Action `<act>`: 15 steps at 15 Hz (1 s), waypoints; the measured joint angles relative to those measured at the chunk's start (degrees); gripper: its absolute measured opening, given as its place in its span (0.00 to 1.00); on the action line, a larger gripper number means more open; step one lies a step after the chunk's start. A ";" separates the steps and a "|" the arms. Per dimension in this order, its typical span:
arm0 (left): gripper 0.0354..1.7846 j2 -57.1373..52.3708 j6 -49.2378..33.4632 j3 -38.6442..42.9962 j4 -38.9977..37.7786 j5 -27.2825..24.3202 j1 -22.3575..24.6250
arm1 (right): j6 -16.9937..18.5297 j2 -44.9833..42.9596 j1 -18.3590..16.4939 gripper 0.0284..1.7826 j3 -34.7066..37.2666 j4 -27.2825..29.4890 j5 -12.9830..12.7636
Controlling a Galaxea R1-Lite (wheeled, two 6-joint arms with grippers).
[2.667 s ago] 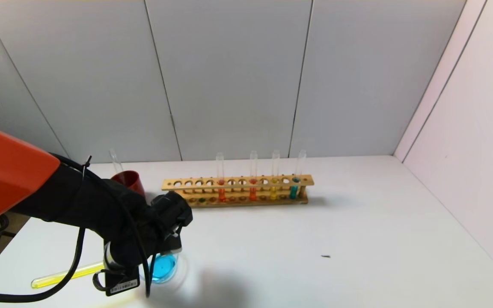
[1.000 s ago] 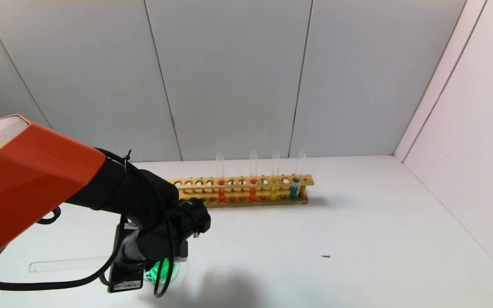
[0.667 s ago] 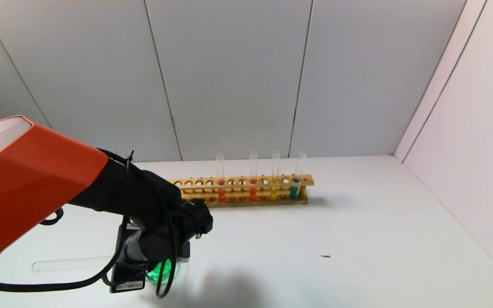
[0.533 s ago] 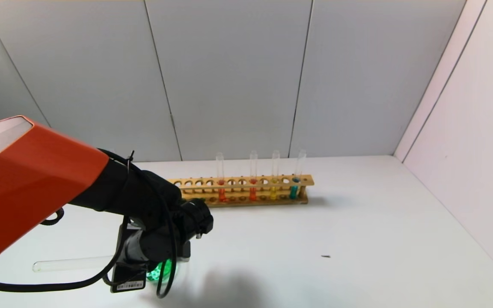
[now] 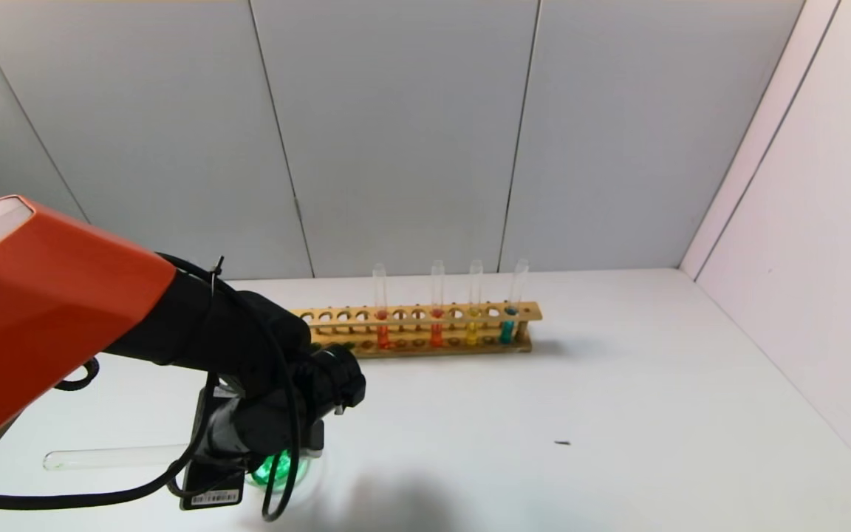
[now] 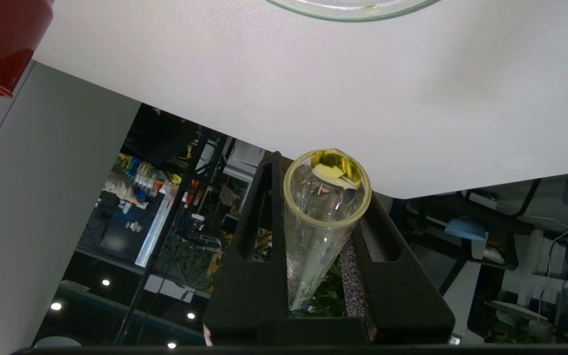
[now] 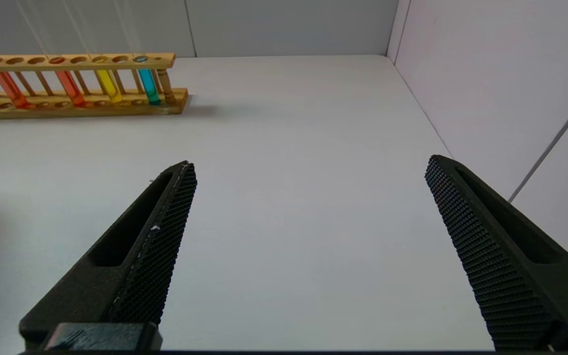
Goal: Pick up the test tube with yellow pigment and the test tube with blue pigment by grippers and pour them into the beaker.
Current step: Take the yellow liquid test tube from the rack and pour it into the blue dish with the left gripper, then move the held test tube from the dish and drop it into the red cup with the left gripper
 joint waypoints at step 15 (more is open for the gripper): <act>0.18 -6.91 -21.39 -2.32 -12.69 -6.21 7.06 | 0.00 0.00 0.00 0.95 0.00 0.02 -0.02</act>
